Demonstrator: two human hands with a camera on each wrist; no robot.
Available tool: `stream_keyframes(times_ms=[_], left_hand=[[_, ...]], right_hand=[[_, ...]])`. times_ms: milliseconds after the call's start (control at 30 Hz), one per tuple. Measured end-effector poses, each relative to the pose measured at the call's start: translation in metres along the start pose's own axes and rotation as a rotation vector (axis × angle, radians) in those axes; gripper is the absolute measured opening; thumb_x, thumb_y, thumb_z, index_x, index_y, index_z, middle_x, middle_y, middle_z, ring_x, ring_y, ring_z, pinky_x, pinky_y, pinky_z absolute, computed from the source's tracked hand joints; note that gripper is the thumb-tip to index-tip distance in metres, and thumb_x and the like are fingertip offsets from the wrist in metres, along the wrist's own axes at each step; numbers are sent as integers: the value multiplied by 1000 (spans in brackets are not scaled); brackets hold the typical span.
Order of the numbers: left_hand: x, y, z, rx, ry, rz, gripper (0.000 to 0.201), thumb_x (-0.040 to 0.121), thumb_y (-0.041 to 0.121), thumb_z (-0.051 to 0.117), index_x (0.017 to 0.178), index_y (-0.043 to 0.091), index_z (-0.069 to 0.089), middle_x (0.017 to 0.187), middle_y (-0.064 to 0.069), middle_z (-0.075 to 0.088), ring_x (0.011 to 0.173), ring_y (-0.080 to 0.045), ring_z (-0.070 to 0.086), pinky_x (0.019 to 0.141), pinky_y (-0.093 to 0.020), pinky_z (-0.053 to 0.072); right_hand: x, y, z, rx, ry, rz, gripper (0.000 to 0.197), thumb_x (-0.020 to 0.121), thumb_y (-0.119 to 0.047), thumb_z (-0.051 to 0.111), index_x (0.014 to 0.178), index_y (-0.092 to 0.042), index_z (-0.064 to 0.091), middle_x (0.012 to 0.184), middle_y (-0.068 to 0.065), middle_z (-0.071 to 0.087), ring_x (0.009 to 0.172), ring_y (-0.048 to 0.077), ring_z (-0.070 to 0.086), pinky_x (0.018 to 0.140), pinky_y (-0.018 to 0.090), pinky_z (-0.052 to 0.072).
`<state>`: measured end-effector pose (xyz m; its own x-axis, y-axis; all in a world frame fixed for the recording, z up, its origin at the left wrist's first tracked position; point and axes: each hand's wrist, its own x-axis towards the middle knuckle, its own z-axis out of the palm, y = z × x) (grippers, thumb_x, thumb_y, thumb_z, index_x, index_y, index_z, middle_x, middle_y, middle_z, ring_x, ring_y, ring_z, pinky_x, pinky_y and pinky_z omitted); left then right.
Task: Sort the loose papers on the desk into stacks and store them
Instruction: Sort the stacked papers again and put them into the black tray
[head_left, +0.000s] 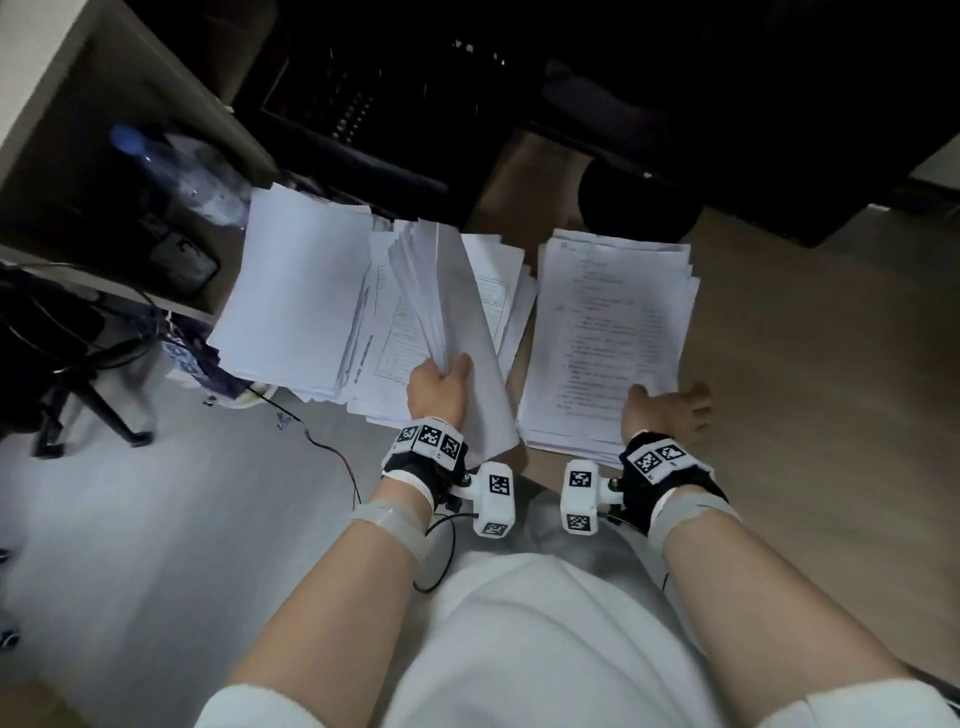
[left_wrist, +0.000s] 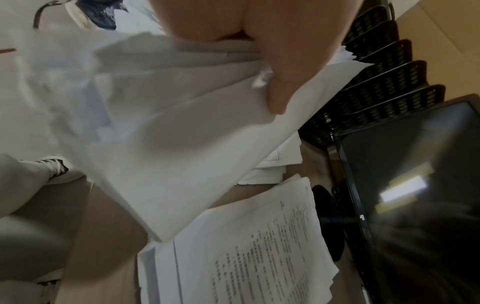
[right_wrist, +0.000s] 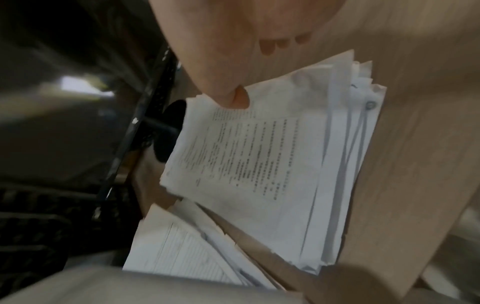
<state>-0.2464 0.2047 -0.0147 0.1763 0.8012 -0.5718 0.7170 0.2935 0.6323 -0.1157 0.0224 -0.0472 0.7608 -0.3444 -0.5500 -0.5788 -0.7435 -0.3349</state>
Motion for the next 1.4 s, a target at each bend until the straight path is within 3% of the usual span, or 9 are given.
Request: stream_keyframes(times_ms=[67, 167, 300, 433, 667, 833, 1100, 1267, 1400], left_hand=[[2, 3, -7, -44, -19, 11, 33, 94, 35, 66, 106, 5, 64, 105, -13, 67, 103, -31, 63, 96, -40, 50], [3, 7, -19, -86, -59, 31, 46, 96, 42, 62, 119, 2, 64, 116, -13, 69, 110, -29, 63, 102, -42, 48], [12, 10, -46, -212, -117, 49, 47, 100, 46, 53, 121, 6, 66, 115, -9, 70, 108, -24, 65, 99, -35, 50], [38, 2, -85, -267, -179, 14, 62, 95, 66, 47, 100, 10, 71, 98, -6, 75, 94, -23, 71, 90, -37, 55], [80, 1, -157, -325, -268, 103, 46, 104, 46, 42, 101, 8, 68, 88, 2, 71, 79, -6, 67, 62, -9, 50], [101, 5, -187, -384, -307, 101, 39, 106, 44, 39, 111, 14, 64, 109, -5, 68, 103, -20, 66, 91, -25, 49], [118, 2, -199, -379, -328, 146, 45, 106, 46, 35, 118, 13, 63, 115, -5, 67, 111, -23, 63, 100, -32, 47], [121, -1, -213, -344, -415, 184, 50, 107, 44, 34, 126, 7, 62, 111, -3, 68, 102, -16, 66, 83, -19, 51], [125, -13, -217, -224, -432, 225, 34, 100, 26, 59, 126, 5, 62, 111, -5, 69, 103, -19, 67, 80, -18, 54]], right_hand=[[-12, -11, 7, -19, -91, -171, 66, 85, -30, 66, 143, -18, 39, 146, 9, 43, 134, 31, 39, 108, 42, 34], [-36, -37, 21, 230, -584, -368, 46, 89, -16, 69, 132, -16, 55, 133, 6, 59, 119, 20, 57, 81, 20, 50], [-92, -71, 42, 234, -982, -526, 68, 80, -16, 82, 140, -23, 50, 128, -7, 59, 118, 8, 58, 94, 19, 50], [-130, -85, 71, 291, -885, -566, 68, 76, -9, 83, 137, -22, 55, 129, 0, 64, 119, 10, 60, 100, 38, 53], [-183, -110, 106, 432, -868, -448, 51, 83, -2, 76, 130, -15, 63, 121, 3, 70, 104, 11, 70, 81, 27, 59], [-209, -126, 122, 477, -817, -437, 38, 91, -7, 69, 128, -14, 64, 119, 3, 70, 100, 11, 70, 80, 23, 58], [-243, -142, 124, 371, -849, -556, 65, 87, -38, 74, 144, -22, 47, 135, -8, 56, 124, 9, 54, 102, 36, 47], [-258, -138, 143, 256, -900, -635, 102, 64, -47, 89, 149, -23, 38, 143, -11, 51, 130, 4, 50, 110, 30, 40], [-261, -126, 155, 282, -922, -605, 85, 76, -31, 85, 148, -22, 39, 139, -11, 54, 125, 1, 53, 104, 28, 45]])
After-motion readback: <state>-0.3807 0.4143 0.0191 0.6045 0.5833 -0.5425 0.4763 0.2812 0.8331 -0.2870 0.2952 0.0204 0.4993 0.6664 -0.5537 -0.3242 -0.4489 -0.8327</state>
